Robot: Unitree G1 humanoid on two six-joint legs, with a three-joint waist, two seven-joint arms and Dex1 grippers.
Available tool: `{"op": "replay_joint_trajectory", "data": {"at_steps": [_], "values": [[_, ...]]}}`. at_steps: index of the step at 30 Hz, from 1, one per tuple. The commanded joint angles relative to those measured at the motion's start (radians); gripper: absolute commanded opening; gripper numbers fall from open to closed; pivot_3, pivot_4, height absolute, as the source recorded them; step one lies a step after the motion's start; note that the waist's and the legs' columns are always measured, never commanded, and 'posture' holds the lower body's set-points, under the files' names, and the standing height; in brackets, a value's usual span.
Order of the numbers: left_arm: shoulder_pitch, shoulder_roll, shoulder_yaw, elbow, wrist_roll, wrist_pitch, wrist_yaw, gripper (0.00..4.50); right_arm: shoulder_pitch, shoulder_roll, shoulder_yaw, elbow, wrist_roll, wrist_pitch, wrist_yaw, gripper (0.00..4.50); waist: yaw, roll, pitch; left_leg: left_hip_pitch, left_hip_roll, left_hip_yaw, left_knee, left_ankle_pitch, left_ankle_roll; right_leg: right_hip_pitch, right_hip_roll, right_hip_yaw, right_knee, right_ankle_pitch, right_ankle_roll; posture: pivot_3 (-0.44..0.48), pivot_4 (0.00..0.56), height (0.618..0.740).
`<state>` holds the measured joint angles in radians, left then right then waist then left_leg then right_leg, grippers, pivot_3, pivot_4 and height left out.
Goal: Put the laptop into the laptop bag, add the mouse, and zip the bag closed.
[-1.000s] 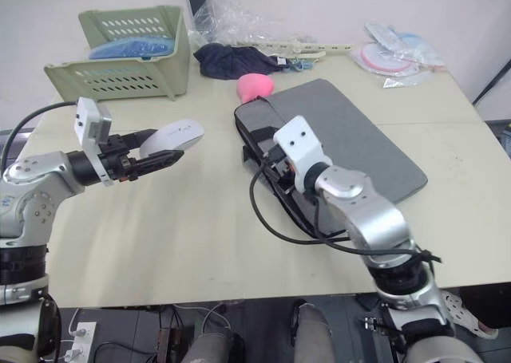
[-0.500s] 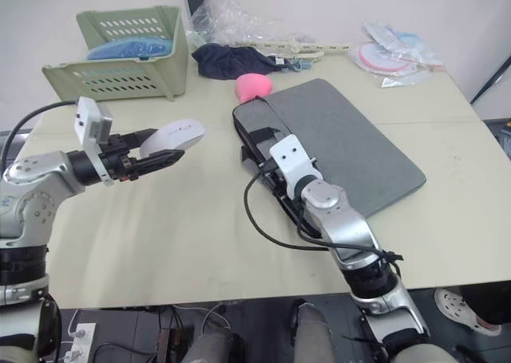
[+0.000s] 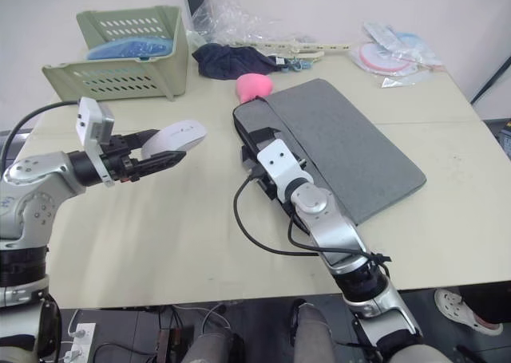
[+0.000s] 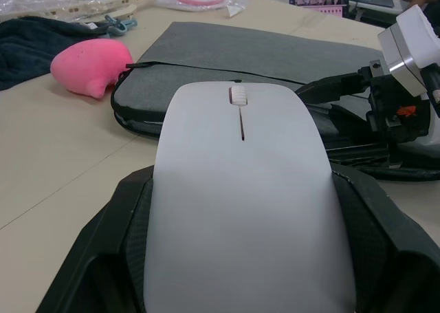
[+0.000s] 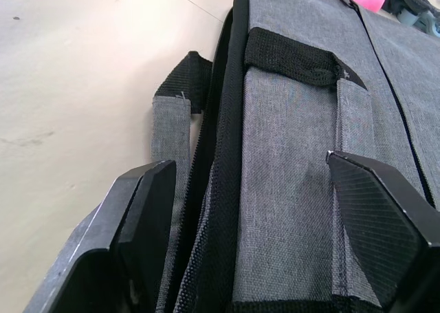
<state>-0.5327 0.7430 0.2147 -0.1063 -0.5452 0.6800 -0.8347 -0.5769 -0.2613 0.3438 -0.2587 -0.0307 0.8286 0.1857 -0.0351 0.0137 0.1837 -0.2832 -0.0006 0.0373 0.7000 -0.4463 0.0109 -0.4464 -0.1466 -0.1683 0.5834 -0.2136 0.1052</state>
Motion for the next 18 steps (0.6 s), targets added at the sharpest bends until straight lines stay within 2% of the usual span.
{"op": "replay_joint_trajectory", "data": {"at_steps": [1,2,5,7,8,18], "values": [[0.000,-0.005,0.007,-0.032,-0.013,-0.009,0.006,2.83,0.003,0.003,-0.027,-0.005,-0.017,-0.010,0.004,3.32,0.000,0.000,0.000,0.000,0.000,0.000,0.000,0.000,0.000,0.000,0.000,0.000,0.000,0.000,0.000,0.000,0.150,0.740],[-0.001,-0.006,0.007,-0.032,-0.013,-0.009,0.007,2.83,0.004,0.003,-0.030,-0.004,-0.018,-0.009,0.004,3.06,0.000,0.000,0.000,0.000,0.000,0.000,0.000,0.000,0.000,0.000,0.000,0.000,0.000,0.000,0.000,0.000,0.150,0.740],[-0.002,-0.009,0.006,-0.033,-0.013,-0.007,0.009,2.83,0.007,0.002,-0.033,0.000,-0.024,-0.008,0.005,1.61,0.000,0.000,0.000,0.000,0.000,0.000,0.000,0.000,0.000,0.000,0.000,0.000,0.000,0.000,0.000,0.000,0.150,0.740],[-0.002,-0.011,0.007,-0.034,-0.012,-0.006,0.010,2.83,0.007,0.001,-0.034,0.001,-0.027,-0.008,0.005,0.34,0.001,0.000,0.000,0.000,0.000,0.000,0.000,0.000,0.000,0.000,0.000,0.000,0.000,0.000,0.000,0.000,0.150,0.740],[-0.002,-0.012,0.006,-0.034,-0.011,-0.006,0.010,2.83,0.007,0.001,-0.035,0.000,-0.027,-0.007,0.004,0.05,0.001,0.000,0.000,0.000,0.000,0.000,0.000,0.000,0.000,0.000,0.000,0.000,0.000,0.000,0.000,0.000,0.150,0.740],[-0.003,-0.021,-0.003,-0.038,-0.007,-0.007,0.022,2.83,-0.002,0.003,-0.046,-0.022,-0.019,0.019,0.010,0.05,0.002,0.000,0.000,0.000,0.000,0.000,0.000,0.000,0.000,0.000,0.000,0.000,0.000,0.000,0.000,0.000,0.150,0.740]]}}
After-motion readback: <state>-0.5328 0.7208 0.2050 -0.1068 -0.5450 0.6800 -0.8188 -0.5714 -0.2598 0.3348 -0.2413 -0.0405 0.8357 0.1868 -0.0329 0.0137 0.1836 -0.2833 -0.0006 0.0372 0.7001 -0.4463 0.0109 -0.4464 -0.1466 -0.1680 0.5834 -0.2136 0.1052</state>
